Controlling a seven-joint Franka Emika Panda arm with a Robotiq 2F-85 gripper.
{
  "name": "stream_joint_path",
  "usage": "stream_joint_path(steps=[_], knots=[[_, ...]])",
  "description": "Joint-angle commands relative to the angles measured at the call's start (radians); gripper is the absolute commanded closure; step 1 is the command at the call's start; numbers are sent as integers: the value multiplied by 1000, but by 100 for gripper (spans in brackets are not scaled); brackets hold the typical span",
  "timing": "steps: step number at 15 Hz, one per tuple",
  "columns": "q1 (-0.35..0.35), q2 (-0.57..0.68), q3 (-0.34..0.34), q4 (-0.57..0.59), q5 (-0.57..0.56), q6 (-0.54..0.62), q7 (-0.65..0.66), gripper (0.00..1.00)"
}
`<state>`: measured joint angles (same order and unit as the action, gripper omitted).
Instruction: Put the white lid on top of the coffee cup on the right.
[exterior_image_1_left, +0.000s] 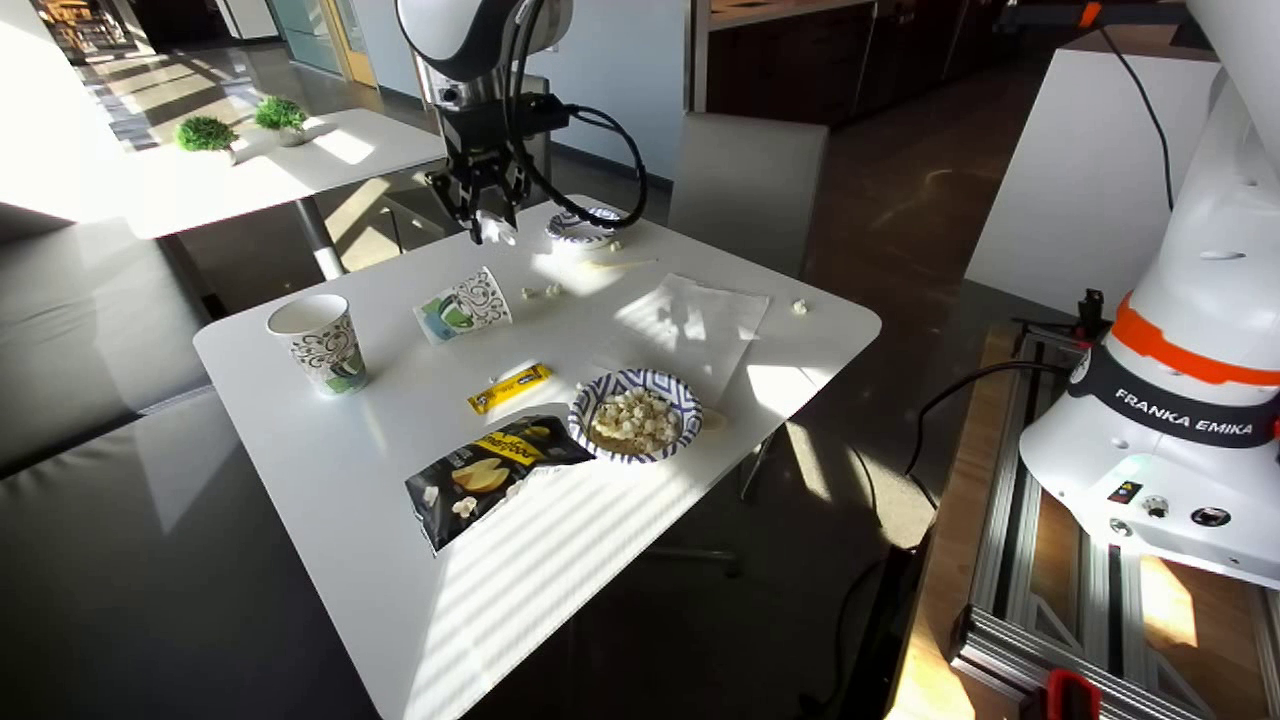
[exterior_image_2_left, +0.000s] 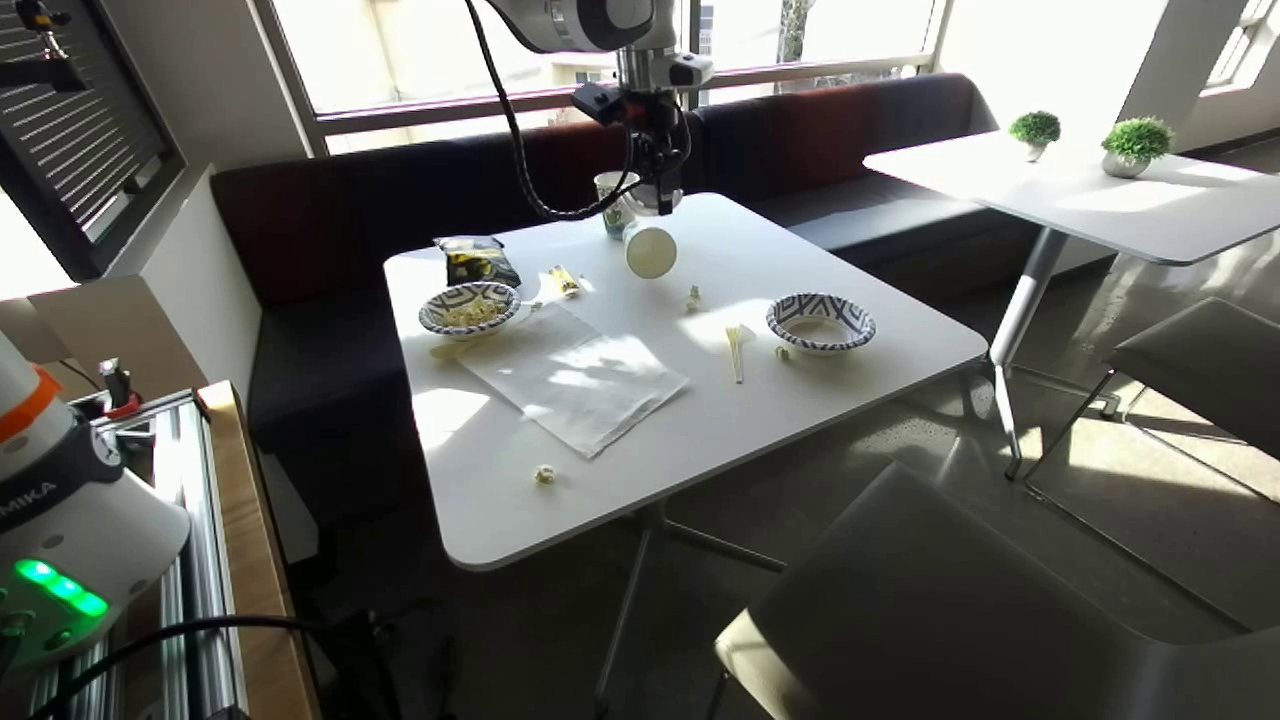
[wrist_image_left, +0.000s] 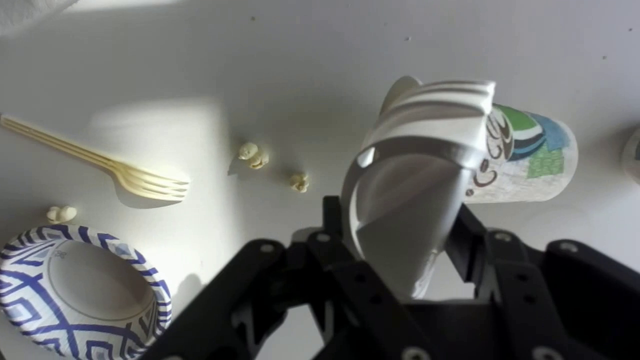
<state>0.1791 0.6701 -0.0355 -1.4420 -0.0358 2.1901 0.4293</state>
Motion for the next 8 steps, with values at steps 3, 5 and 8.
stream_joint_path(steps=[3,5,8], knots=[[11,-13,-3,2,-7,-36,1,47],[8,-10,-1,2,-3,-37,-2,22],[3,-13,0,-4,1,-40,-5,5]])
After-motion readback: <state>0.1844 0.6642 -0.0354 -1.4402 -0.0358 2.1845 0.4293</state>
